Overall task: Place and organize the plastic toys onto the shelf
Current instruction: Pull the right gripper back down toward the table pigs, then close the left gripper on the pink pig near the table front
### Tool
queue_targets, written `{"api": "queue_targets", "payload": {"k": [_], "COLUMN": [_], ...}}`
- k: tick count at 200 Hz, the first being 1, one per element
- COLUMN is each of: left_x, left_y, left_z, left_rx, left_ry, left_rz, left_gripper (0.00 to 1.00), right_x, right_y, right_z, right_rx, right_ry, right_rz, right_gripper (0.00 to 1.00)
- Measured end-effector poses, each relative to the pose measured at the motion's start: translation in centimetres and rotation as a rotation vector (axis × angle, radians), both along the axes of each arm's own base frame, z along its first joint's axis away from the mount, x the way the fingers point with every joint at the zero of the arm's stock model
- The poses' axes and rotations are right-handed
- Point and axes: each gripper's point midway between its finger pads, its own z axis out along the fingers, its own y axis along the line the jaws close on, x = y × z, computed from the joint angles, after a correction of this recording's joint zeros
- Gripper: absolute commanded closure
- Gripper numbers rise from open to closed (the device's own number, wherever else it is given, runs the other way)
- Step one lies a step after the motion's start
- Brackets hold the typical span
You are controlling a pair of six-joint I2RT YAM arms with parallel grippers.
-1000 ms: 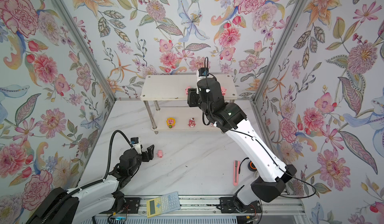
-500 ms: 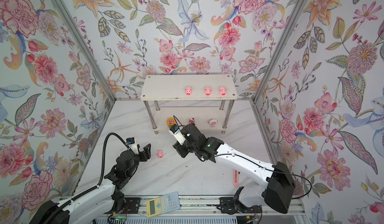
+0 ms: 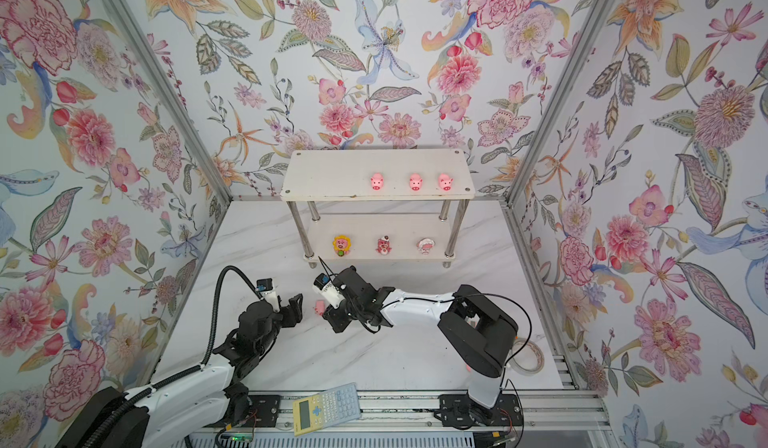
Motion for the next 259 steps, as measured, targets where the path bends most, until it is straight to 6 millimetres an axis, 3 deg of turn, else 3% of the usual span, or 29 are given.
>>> {"api": "queue_targets", "payload": {"k": [48,123,182,225,259], "left_x": [0.2,0.4,0.3,-0.2,-1.1], "left_y": [-0.7,-1.8,-2.7,-3.9,-5.5], "left_z": [0.2,0.0,-0.2,-0.1,-0.3], "left_rx": [-0.021,-0.048,-0.069,-0.124,-0.121], "left_ry": [-0.012,-0.009,0.015,0.03,0.043], "left_rz": [-0.026,-0.076,-0.115,-0.159,-0.212], "left_gripper": [0.24,0.16,0.09,0.08,0.08], "right_x": [2.3,5.2,5.0,3.7,2.9], "right_y": [2.0,1.4,-2.6,-4.6,-6.9], "right_z": [-0.8,-2.8,-5.5,-5.5,-4.3], "right_rx": [0.034,0.075,0.042,0.04,0.049], "right_ry": [0.01,0.066,0.111,0.114,0.094], "right_rz": [-0.045,-0.154,-0.23,-0.246,-0.27], "right_gripper": [1.0,1.0,1.0,1.0,1.0]}}
